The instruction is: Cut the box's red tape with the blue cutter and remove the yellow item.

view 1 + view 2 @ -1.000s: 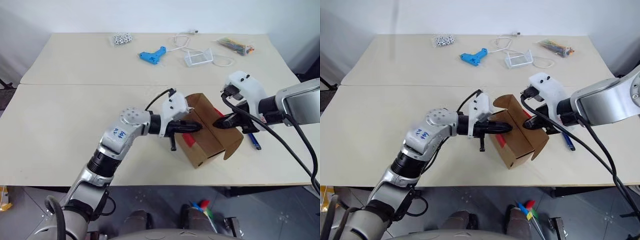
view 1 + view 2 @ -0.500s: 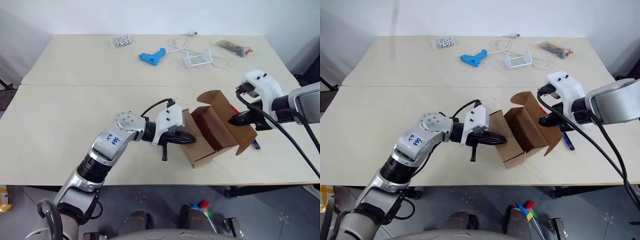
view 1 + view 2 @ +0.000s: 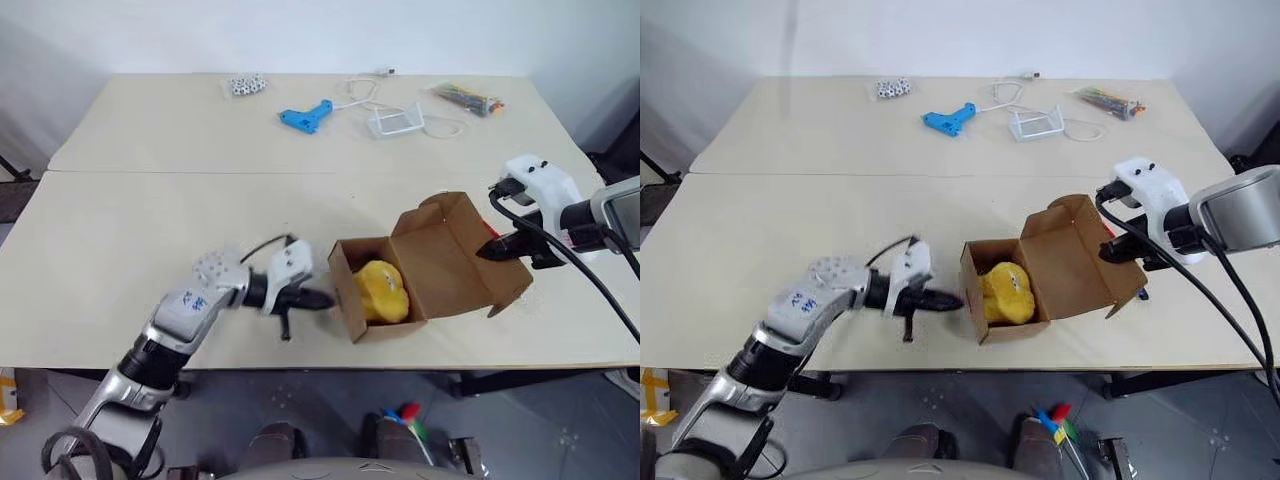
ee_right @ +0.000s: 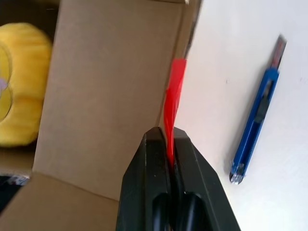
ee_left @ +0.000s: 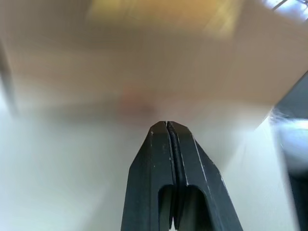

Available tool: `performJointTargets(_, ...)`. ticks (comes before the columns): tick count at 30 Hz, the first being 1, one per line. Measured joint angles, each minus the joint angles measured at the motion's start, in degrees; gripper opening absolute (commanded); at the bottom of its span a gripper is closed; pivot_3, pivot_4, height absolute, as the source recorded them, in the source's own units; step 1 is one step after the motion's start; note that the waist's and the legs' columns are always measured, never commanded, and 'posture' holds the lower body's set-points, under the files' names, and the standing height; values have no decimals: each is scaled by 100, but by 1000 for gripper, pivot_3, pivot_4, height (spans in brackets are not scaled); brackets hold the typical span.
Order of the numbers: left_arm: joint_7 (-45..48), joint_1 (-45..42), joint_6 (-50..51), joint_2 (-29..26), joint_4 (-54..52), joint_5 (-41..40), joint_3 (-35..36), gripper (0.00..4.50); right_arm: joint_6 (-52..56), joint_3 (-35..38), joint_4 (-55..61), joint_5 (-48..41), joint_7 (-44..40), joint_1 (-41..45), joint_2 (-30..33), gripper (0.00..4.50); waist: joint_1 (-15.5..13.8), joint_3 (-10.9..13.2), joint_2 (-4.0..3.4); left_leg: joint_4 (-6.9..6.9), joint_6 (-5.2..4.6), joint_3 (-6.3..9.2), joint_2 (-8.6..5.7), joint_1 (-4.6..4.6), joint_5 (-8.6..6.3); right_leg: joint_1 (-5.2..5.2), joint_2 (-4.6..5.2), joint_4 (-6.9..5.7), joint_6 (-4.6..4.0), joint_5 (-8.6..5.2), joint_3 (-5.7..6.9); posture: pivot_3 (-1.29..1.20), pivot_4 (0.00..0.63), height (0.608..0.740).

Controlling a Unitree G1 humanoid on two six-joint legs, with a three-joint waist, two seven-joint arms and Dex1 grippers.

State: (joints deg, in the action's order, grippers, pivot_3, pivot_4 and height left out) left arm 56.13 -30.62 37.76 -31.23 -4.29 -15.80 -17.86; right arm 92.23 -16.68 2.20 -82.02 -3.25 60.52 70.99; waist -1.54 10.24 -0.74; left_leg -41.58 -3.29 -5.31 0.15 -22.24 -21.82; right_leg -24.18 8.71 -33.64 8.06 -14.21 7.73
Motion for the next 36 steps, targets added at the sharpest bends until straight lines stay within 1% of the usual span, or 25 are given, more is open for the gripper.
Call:
performJointTargets(3, -180, -43, -146, 157, 77, 24, 216, 0, 1, 180, 35, 39, -71, -181, -160, 32, 7, 0, -1, 9, 1, -6, 0, -14, 0, -21, -4, -10, 2, 1, 2, 0, 150, 740)
performJointTargets(7, -267, -140, -152, 295, 76, 16, 322, 0, 1, 417, 113, 48, 12, -502, -315, 32, 3, 0, -1, 21, 2, -11, -3, -14, 1, -26, -7, -12, 5, 3, 9, 0, 150, 740)
performJointTargets(10, -260, -156, -46, 254, 62, 16, 341, 0, 2, 688, 197, -37, 232, -784, -472, 32, 8, 1, -1, 24, 3, -15, -8, -13, 1, -26, -9, -11, 7, 3, 8, 0, 150, 740)
performJointTargets(13, -218, -156, 142, 71, 21, 17, 342, 0, 1, 941, 231, -204, 478, -927, -598, 32, 13, 1, 0, 23, 6, -16, -9, -10, 3, -26, -13, -12, 6, 3, 7, 0, 150, 740)
performJointTargets(15, -268, -155, 223, 45, -4, 17, 387, 0, 1, 1066, 243, -356, 665, -1015, -668, 32, 6, 1, 0, 22, 6, -16, -6, -11, 3, -26, -12, -12, 6, 3, 6, 0, 150, 740)
performJointTargets(19, -439, -162, 277, 208, -5, -8, 559, 0, -13, 1207, 273, -668, 1044, -1204, -755, 32, -7, 1, 0, 22, 6, -15, -2, -12, 3, -25, -12, -12, 7, 3, 6, 0, 150, 740)
performJointTargets(23, -512, -177, 429, 356, -7, -71, 620, 0, -290, 1271, 336, -1080, 1555, -1571, -787, 32, 6, 1, 0, 25, 7, -17, -13, -11, 3, -25, -14, -11, 8, 4, 6, 0, 150, 740)
performJointTargets(24, -561, -176, 557, 376, -15, -120, 696, 192, -569, 1316, 392, -1340, 1805, -1790, -820, 220, 12, 1, 1, 27, 9, -17, -14, -9, 4, -25, -17, -12, 8, 4, 6, 0, 150, 740)
performJointTargets(26, -588, -177, 594, 336, -29, -138, 737, 557, -871, 1376, 486, -1629, 2038, -2024, -848, 615, 16, 1, 0, 29, 12, -18, -15, -8, 6, -26, -17, -12, 7, 4, 6, 0, 150, 740)
performJointTargets(30, -535, -173, 541, 82, -37, -146, 818, 1695, -1503, 1656, 696, -2083, 2317, -2392, -853, 1924, 16, 1, 1, 28, 12, -21, -14, -6, 6, -26, -18, -12, 7, 4, 4, 0, 150, 740)
performJointTargets(31, -475, -170, 487, -12, -41, -157, 851, 2018, -1681, 1811, 752, -2143, 2317, -2508, -853, 2288, 13, 1, 1, 28, 12, -21, -14, -6, 6, -26, -18, -12, 7, 4, 3, 0, 150, 740)
performJointTargets(33, -325, -53, 327, -398, -47, -178, 1020, 2591, -1959, 2365, 857, -2121, 2033, -2762, -826, 2934, 13, 3, 3, 30, 12, -22, -14, -7, 6, -28, -18, -11, 7, 3, 3, 0, 150, 740)
performJointTargets(34, -204, 59, 227, -655, -43, -208, 1192, 2923, -2094, 2886, 1077, -1786, 1353, -3128, -665, 3277, -1, 4, 2, 38, 12, -21, -13, -10, 6, -33, -19, -5, 7, 3, 4, 0, 150, 740)
performJointTargets(36, 52, 525, 5, -1270, 52, -248, 1728, 3499, -2477, 3825, 1511, -748, -332, -4002, -245, 3928, -2, 3, 1, 53, 20, -30, -15, -1, 1, -30, -25, -4, 8, 3, 8, 0, 150, 740)
